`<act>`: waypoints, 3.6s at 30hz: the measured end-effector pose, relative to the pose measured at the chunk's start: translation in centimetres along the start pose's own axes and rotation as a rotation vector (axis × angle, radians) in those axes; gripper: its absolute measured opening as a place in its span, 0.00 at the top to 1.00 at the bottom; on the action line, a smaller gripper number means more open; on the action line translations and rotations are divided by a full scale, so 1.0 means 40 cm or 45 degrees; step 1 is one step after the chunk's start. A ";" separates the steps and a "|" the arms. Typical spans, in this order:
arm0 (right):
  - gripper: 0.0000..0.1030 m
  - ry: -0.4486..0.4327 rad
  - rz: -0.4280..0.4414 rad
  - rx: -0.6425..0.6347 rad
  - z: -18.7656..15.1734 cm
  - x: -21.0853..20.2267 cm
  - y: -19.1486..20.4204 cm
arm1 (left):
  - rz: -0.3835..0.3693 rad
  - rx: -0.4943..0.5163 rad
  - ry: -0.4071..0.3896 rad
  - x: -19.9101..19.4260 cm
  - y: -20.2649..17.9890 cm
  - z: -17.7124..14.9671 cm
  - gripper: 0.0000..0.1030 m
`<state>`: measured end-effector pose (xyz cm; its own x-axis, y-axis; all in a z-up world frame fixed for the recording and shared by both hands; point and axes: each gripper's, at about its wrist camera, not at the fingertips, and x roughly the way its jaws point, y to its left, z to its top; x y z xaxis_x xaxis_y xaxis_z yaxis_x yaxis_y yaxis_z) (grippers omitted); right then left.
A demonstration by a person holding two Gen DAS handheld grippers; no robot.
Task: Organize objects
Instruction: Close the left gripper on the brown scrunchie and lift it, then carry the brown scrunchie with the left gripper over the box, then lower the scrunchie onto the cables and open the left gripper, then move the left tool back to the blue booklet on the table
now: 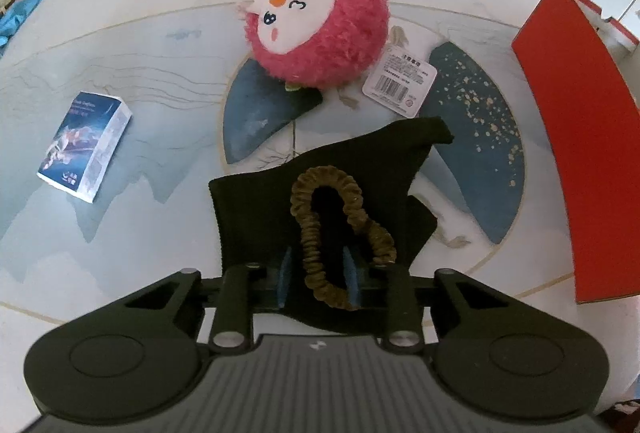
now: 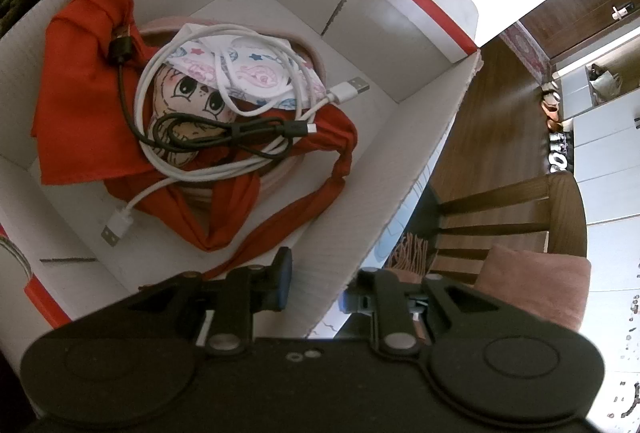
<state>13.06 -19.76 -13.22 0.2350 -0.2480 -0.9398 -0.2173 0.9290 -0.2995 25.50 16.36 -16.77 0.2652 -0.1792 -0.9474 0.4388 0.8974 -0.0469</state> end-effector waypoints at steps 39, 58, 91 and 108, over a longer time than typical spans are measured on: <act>0.79 0.011 -0.015 -0.031 0.000 0.004 0.008 | -0.360 0.565 -0.296 -0.392 -0.417 0.206 0.96; 0.78 0.007 -0.014 -0.037 -0.001 0.003 0.007 | -0.471 0.729 -0.211 -0.224 -0.692 0.251 0.96; 0.78 0.010 -0.014 -0.046 0.000 0.009 0.009 | -0.503 0.808 0.116 -0.060 -0.728 0.120 0.84; 0.77 0.010 -0.017 -0.051 -0.001 0.007 0.010 | -0.563 0.805 -0.054 -0.182 -0.666 0.091 0.41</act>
<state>13.00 -19.49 -13.62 0.2310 -0.2627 -0.9368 -0.2523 0.9137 -0.3185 14.99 -7.70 -7.47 -0.0218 -0.4940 -0.8692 0.9150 0.3405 -0.2165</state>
